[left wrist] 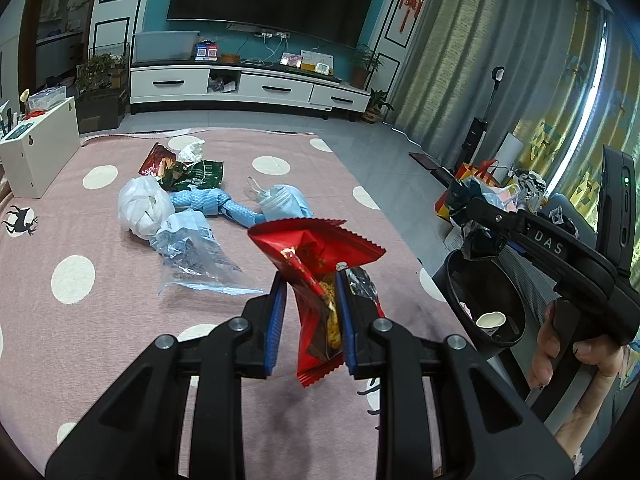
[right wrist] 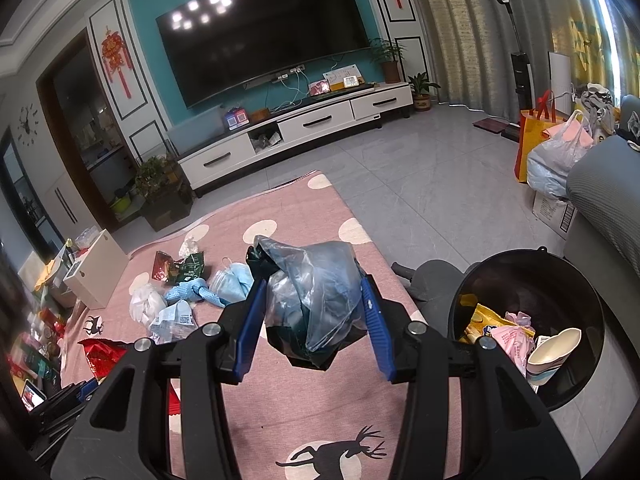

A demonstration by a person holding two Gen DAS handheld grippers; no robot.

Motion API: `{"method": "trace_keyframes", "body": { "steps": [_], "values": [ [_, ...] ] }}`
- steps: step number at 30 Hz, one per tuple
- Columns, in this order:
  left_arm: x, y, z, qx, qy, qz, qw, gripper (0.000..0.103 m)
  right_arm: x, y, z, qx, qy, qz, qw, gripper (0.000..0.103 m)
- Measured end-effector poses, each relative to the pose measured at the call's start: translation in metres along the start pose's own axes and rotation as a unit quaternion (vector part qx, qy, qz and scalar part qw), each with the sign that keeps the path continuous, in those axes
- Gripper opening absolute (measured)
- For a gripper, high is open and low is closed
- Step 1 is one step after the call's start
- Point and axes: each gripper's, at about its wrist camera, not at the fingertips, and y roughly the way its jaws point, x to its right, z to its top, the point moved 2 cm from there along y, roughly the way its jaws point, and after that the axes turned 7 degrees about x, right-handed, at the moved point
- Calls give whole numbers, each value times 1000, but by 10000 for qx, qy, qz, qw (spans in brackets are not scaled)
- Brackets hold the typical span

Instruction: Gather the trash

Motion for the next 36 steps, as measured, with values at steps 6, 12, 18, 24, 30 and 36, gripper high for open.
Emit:
{"method": "trace_keyframes", "body": {
  "steps": [6,12,18,24,30,36],
  "values": [
    [4,4,0,-27,47,-4,10000,25,10,-3,3,46,37,-78,10000,48],
    [25,17,0,-76,171,-19,9998,24,50,-14,12,219,375,-427,9981,48],
    [67,46,-4,-252,240,-323,9989,24,110,-32,20,471,919,-956,9900,48],
    [122,81,-9,-506,449,-620,9958,25,170,-45,17,498,1421,-1491,9773,48],
    [173,112,-15,-765,556,-977,9907,25,207,-47,5,269,1710,-1916,9661,48],
    [213,139,-31,-1151,614,-1406,9814,25,230,-42,-7,57,1965,-2070,9584,48]
  ]
}}
